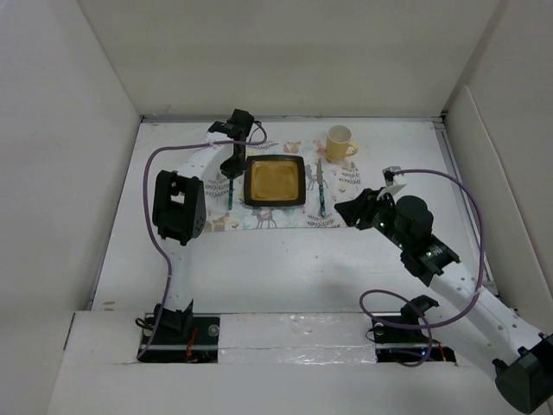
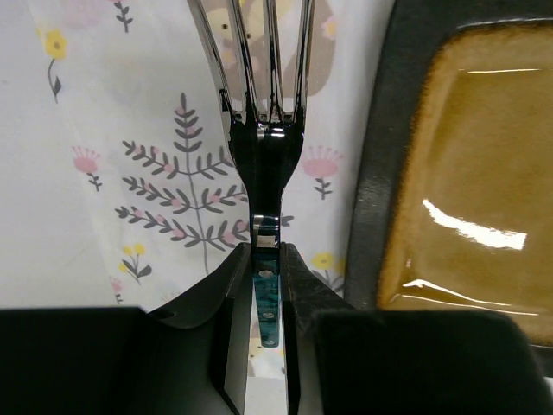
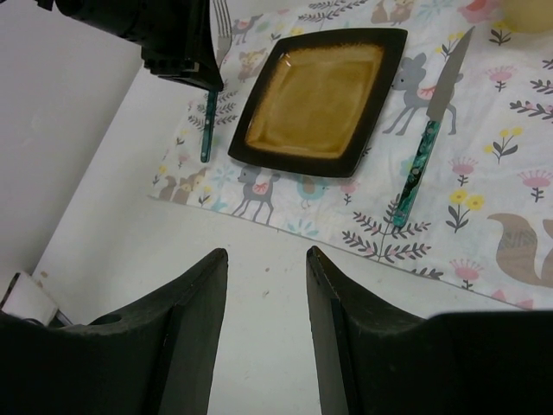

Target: Set the dinner table for one person

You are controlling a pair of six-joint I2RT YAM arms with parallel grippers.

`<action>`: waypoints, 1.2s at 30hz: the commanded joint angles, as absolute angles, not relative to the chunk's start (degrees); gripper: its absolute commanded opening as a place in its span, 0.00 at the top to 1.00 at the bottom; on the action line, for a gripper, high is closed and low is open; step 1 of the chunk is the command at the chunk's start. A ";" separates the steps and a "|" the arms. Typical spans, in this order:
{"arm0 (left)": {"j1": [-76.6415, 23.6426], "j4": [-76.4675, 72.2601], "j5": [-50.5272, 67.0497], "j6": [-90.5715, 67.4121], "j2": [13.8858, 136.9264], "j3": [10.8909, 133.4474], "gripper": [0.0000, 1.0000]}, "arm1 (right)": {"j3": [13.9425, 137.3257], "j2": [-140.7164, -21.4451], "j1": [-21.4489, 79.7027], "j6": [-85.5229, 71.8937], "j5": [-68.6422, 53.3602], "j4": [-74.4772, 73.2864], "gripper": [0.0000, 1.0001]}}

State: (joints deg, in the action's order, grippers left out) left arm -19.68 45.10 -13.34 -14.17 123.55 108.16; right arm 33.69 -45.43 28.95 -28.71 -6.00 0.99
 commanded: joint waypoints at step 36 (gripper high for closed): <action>-13.80 42.46 -9.49 -10.02 128.93 107.06 1.00 | 35.07 -54.84 30.85 -27.69 -5.98 6.42 0.53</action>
